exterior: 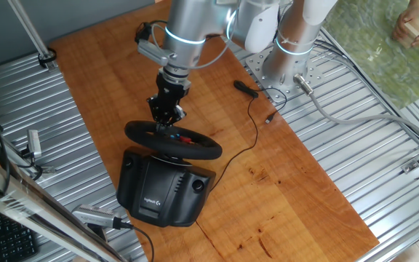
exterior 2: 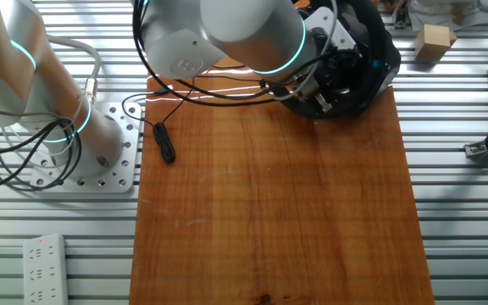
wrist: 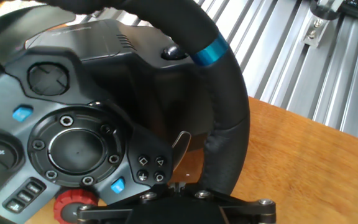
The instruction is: Rotate the steering wheel 90 degrees clockwise
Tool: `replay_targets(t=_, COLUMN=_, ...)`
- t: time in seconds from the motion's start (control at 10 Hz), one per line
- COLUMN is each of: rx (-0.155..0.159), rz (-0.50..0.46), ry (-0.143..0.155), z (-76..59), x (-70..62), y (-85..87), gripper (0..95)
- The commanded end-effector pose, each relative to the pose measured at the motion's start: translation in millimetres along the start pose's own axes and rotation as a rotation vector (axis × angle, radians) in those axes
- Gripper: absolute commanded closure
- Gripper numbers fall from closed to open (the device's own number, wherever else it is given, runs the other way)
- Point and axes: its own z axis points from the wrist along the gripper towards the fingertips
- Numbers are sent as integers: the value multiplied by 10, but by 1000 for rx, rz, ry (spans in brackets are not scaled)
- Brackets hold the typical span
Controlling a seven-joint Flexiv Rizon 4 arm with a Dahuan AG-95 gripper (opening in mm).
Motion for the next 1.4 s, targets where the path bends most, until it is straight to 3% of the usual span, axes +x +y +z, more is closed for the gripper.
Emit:
replay_targets(t=0.1, rx=-4, rz=9, ry=-7, z=4, x=14, y=28, gripper=950)
replay_targets(t=1.0, rx=-18, rz=24, ry=-8, z=40, x=-87, y=160, gripper=950)
replay_targets(t=1.4, rx=-10, rz=22, ry=16, z=40, x=-98, y=191, gripper=950)
